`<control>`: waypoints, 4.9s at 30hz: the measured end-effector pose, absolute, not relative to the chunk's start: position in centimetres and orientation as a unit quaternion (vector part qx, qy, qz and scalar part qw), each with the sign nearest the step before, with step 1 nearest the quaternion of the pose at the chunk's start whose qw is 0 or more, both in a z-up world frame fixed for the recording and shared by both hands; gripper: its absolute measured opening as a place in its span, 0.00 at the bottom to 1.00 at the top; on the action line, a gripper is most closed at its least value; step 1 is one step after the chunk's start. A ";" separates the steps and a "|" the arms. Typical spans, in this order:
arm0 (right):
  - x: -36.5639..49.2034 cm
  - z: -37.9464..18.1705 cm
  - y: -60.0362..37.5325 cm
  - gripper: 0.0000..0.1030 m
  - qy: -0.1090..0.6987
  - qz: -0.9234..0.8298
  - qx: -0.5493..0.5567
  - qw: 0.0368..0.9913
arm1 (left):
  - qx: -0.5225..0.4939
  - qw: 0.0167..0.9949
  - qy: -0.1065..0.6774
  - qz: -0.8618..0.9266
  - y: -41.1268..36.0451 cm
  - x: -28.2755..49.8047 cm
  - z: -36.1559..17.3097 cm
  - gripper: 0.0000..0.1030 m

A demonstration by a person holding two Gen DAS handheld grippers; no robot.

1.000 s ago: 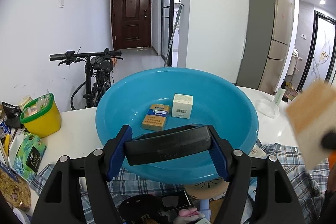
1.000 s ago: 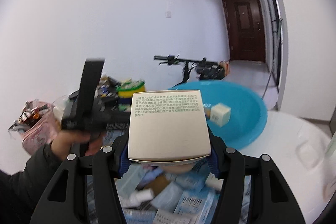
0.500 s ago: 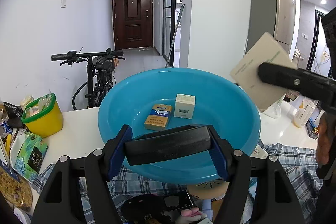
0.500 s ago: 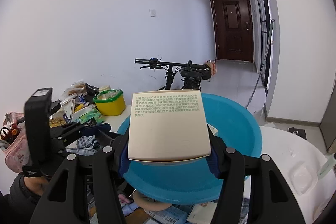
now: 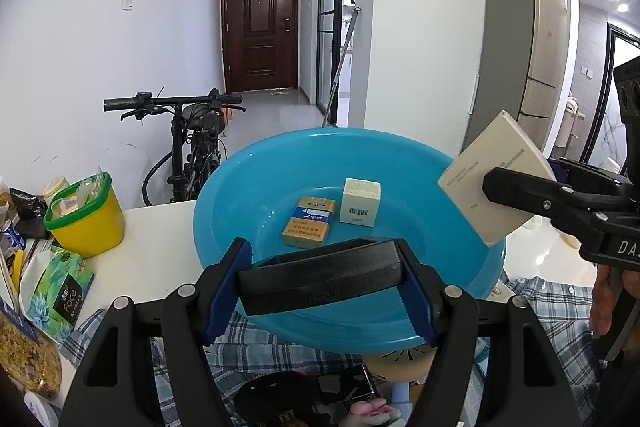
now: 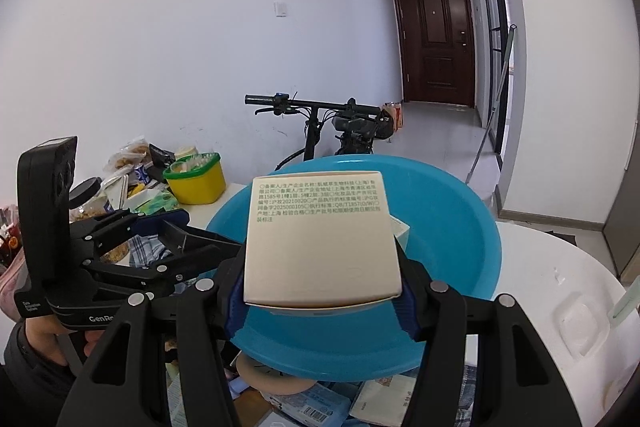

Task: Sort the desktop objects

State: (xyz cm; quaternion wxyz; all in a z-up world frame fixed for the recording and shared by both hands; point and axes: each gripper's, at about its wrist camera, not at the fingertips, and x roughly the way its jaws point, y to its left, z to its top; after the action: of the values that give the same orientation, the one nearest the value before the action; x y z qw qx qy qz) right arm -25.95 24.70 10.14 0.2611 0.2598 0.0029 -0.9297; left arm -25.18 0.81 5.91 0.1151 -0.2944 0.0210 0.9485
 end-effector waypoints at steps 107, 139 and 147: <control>-26.1 9.3 23.8 0.56 0.019 -0.929 0.269 0.253 | -0.285 0.104 0.017 0.953 0.1 -24.8 6.7 0.71; -26.1 9.0 23.6 0.56 0.020 -0.929 0.271 0.252 | -0.283 0.103 0.017 0.953 0.2 -24.8 6.9 0.71; -26.2 9.0 23.6 0.56 0.020 -0.928 0.272 0.253 | -0.283 0.104 0.017 0.953 0.2 -24.8 6.9 0.71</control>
State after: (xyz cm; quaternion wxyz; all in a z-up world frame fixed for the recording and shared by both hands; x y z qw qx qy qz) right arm -26.16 23.60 8.95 0.2530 0.2719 0.0204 -0.9282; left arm -24.81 0.23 6.87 0.1035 -0.2829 0.0166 0.9534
